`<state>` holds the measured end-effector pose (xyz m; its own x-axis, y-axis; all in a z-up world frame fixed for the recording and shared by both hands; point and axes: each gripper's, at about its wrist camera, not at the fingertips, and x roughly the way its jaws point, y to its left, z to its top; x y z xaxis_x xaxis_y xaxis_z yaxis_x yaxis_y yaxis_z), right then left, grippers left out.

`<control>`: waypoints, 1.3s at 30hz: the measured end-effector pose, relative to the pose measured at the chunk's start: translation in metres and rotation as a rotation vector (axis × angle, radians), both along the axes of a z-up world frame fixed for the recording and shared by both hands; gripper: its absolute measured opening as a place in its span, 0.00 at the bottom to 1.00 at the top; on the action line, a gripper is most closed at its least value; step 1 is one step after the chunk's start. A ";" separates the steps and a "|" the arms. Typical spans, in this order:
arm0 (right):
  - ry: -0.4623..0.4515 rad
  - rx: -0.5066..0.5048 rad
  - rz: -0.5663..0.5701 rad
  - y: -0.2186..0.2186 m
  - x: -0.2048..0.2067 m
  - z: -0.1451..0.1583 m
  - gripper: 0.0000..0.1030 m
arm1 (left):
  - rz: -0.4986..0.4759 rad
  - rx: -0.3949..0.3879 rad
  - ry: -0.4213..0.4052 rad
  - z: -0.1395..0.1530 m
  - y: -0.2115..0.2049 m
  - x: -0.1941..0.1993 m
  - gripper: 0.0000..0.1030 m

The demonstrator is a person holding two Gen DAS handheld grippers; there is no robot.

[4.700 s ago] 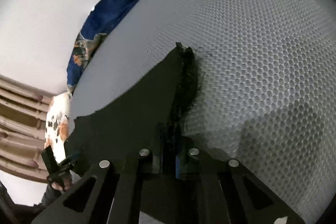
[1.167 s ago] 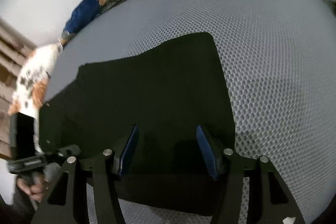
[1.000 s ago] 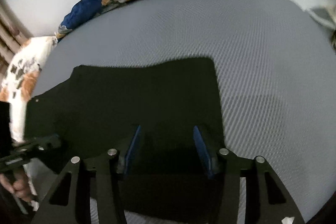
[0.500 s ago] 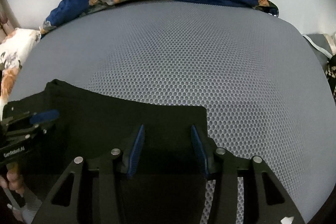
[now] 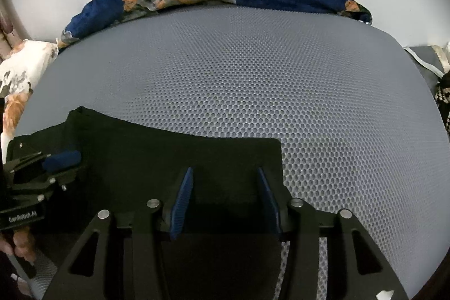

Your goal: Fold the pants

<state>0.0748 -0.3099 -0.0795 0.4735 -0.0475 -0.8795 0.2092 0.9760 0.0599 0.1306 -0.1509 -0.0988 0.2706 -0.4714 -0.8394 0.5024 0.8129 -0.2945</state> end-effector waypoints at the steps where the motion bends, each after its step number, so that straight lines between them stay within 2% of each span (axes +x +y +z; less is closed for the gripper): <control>1: -0.002 -0.006 0.006 0.003 -0.002 0.001 0.44 | 0.001 0.003 0.001 0.000 0.002 -0.004 0.53; 9: -0.028 -0.024 0.033 0.024 -0.020 0.017 0.49 | 0.042 -0.012 0.035 -0.003 0.032 -0.031 0.54; 18: 0.039 0.048 0.075 0.055 -0.039 -0.003 0.49 | 0.090 -0.031 0.046 0.024 0.078 -0.049 0.54; 22: 0.068 0.116 0.092 0.069 -0.041 -0.013 0.50 | 0.129 -0.038 0.019 0.049 0.112 -0.056 0.54; 24: 0.065 0.108 0.099 0.080 -0.041 -0.013 0.51 | 0.146 -0.040 0.008 0.057 0.128 -0.058 0.55; 29: 0.069 0.151 0.130 0.102 -0.035 -0.009 0.51 | 0.217 -0.011 -0.037 0.074 0.181 -0.061 0.61; 39: 0.090 0.193 0.181 0.142 -0.029 -0.009 0.52 | 0.384 0.010 -0.008 0.067 0.280 -0.060 0.61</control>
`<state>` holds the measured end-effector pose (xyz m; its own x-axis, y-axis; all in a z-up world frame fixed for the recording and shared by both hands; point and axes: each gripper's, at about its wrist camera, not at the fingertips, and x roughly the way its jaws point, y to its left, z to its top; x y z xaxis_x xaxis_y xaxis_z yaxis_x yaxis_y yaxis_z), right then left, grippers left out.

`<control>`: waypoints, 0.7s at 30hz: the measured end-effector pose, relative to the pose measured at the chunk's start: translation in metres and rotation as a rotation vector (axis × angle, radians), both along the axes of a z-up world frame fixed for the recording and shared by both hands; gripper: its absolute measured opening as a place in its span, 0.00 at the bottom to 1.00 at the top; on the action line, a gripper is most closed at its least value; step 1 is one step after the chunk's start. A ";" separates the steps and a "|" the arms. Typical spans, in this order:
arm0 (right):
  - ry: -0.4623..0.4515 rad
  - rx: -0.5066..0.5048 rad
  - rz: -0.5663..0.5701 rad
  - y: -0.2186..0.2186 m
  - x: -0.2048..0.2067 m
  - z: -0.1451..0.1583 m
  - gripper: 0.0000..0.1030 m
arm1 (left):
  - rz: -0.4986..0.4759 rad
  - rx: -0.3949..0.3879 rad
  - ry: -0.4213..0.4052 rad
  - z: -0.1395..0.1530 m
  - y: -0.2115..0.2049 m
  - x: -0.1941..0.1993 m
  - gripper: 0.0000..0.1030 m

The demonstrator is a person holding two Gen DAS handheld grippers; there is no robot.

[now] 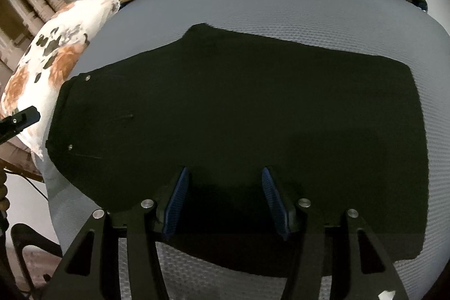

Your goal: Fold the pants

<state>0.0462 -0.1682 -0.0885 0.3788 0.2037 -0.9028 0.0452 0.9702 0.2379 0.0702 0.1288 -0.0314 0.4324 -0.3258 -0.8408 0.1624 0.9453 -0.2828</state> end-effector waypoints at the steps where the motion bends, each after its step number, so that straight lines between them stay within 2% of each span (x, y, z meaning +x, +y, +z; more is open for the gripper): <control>1: 0.004 0.007 0.006 0.004 0.001 0.000 0.53 | 0.012 -0.008 0.009 -0.002 0.008 0.000 0.61; 6: 0.015 0.023 0.025 0.017 0.007 0.000 0.55 | 0.052 -0.038 0.041 -0.013 0.035 0.003 0.61; 11: 0.020 0.039 0.022 0.022 0.008 0.002 0.57 | 0.073 -0.150 0.099 -0.028 0.060 0.007 0.61; 16: 0.012 0.109 -0.020 0.015 0.010 0.008 0.57 | 0.072 -0.250 0.189 -0.049 0.077 0.011 0.61; 19: -0.006 0.101 -0.048 0.012 0.009 0.016 0.59 | 0.077 -0.282 0.224 -0.061 0.086 0.013 0.61; 21: -0.011 0.093 -0.065 0.011 0.011 0.019 0.59 | 0.071 -0.331 0.265 -0.072 0.093 0.016 0.61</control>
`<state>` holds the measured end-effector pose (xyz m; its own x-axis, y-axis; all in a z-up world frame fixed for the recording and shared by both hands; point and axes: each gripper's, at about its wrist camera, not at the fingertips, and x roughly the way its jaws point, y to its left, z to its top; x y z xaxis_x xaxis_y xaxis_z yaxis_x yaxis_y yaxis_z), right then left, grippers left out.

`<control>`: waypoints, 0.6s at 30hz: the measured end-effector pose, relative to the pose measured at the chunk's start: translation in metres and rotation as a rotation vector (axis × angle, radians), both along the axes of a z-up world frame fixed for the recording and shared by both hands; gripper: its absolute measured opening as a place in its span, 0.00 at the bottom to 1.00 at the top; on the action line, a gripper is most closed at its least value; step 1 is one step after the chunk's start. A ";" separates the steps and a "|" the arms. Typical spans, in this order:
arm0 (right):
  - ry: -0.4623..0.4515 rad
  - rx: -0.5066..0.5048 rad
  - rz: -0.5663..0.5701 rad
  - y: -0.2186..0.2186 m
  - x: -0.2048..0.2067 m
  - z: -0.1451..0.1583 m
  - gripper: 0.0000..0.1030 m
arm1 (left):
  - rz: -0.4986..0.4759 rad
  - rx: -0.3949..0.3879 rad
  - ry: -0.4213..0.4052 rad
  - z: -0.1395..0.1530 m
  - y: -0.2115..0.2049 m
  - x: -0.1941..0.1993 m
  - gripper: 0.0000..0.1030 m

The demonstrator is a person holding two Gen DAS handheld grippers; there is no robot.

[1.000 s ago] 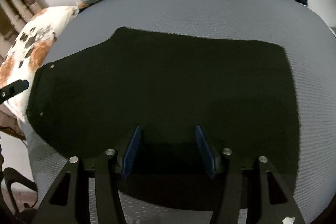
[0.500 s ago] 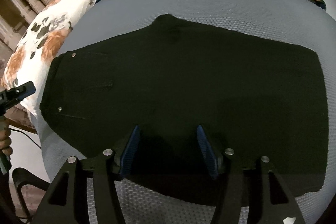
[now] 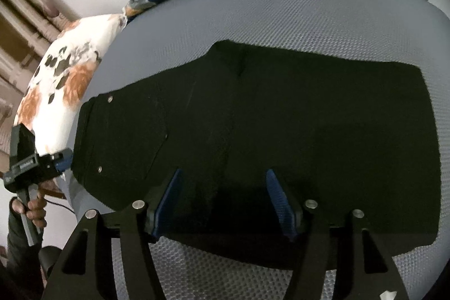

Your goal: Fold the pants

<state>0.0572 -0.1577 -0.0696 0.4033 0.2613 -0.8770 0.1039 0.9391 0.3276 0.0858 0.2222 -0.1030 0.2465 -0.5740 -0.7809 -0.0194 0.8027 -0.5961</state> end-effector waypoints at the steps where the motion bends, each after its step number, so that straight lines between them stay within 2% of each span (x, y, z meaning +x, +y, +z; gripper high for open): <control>1: 0.000 -0.002 -0.006 0.000 0.001 0.000 0.59 | 0.000 -0.015 0.011 -0.003 0.003 0.002 0.61; 3: 0.006 -0.010 -0.015 0.000 0.001 0.000 0.59 | -0.002 -0.062 0.024 -0.009 0.008 0.005 0.61; 8: 0.023 -0.038 -0.025 0.006 0.006 -0.003 0.59 | -0.024 -0.116 0.049 -0.021 0.017 0.016 0.61; 13: 0.026 -0.066 -0.038 0.007 0.006 0.000 0.59 | -0.092 -0.167 0.042 -0.026 0.020 0.028 0.61; 18: 0.028 -0.091 -0.053 0.009 0.009 0.003 0.59 | -0.161 -0.269 0.054 -0.033 0.021 0.046 0.61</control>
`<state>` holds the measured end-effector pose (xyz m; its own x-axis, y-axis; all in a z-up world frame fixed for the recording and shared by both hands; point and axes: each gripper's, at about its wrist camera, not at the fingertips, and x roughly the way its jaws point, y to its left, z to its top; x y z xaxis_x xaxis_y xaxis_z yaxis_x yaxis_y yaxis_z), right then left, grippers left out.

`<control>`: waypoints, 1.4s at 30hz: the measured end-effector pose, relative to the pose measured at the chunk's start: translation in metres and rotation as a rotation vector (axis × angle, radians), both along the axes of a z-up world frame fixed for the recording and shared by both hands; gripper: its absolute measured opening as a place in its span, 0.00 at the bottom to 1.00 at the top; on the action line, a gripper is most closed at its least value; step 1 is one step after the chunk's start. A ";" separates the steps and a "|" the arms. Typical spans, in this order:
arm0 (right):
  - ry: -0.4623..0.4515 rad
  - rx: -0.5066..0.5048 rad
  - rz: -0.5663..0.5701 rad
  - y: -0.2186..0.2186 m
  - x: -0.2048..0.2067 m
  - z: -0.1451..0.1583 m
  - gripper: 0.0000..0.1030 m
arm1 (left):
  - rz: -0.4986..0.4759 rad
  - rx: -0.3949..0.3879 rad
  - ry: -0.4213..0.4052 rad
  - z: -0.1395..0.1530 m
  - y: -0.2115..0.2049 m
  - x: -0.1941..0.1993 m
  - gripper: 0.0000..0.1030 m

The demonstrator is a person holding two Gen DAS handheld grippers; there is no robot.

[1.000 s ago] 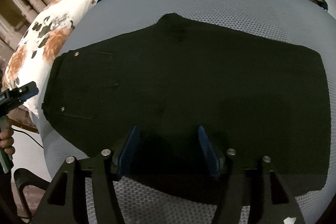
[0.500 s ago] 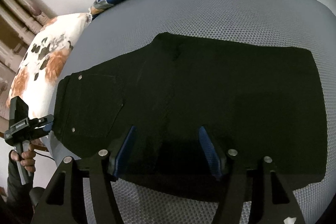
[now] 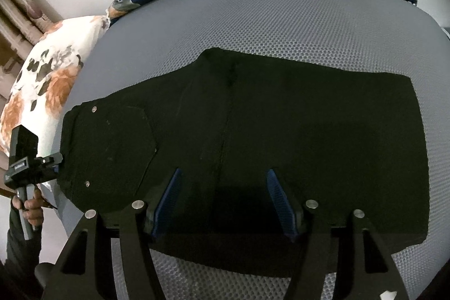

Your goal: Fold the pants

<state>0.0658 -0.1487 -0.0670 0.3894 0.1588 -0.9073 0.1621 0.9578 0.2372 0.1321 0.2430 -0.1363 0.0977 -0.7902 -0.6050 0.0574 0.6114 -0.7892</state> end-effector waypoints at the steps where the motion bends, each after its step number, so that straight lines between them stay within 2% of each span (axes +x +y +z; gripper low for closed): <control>1: -0.001 -0.002 -0.003 0.000 0.001 0.001 0.59 | -0.009 -0.025 0.008 -0.002 0.000 0.004 0.61; 5: 0.001 -0.010 -0.014 0.001 0.003 0.002 0.59 | -0.035 -0.090 0.029 -0.007 -0.002 0.018 0.61; 11: 0.002 -0.010 -0.022 0.001 0.003 0.001 0.60 | -0.098 -0.096 -0.020 -0.003 -0.027 0.027 0.61; 15: -0.004 -0.005 -0.027 0.000 0.005 0.000 0.60 | -0.114 -0.058 -0.041 0.000 -0.046 0.034 0.61; 20: -0.032 -0.007 -0.047 -0.007 0.004 0.004 0.64 | -0.046 0.022 -0.060 0.005 -0.054 0.029 0.59; 22: -0.040 -0.040 -0.050 -0.011 0.004 0.005 0.64 | -0.034 0.131 -0.080 0.012 -0.064 0.025 0.51; 24: -0.036 -0.099 -0.054 -0.012 0.005 0.005 0.64 | -0.039 0.227 -0.107 0.020 -0.075 0.020 0.48; 27: -0.036 -0.170 -0.049 -0.014 0.004 0.006 0.64 | -0.023 0.291 -0.116 0.029 -0.081 0.018 0.39; 29: -0.046 -0.192 -0.040 -0.016 0.002 0.009 0.64 | 0.009 0.281 -0.103 0.036 -0.079 0.016 0.35; 32: -0.056 -0.184 -0.045 -0.023 -0.001 0.011 0.66 | 0.037 0.243 -0.108 0.050 -0.081 0.011 0.33; 36: -0.072 -0.169 -0.060 -0.035 -0.006 0.015 0.66 | 0.046 0.222 -0.125 0.071 -0.091 0.003 0.33; 42: -0.099 -0.147 -0.089 -0.059 -0.015 0.021 0.69 | 0.101 0.132 -0.098 0.099 -0.112 0.000 0.33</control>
<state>0.0506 -0.2075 -0.0462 0.4845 -0.0112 -0.8747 0.2301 0.9663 0.1151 0.1319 0.1313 -0.0370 0.2360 -0.6877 -0.6865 0.0637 0.7159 -0.6953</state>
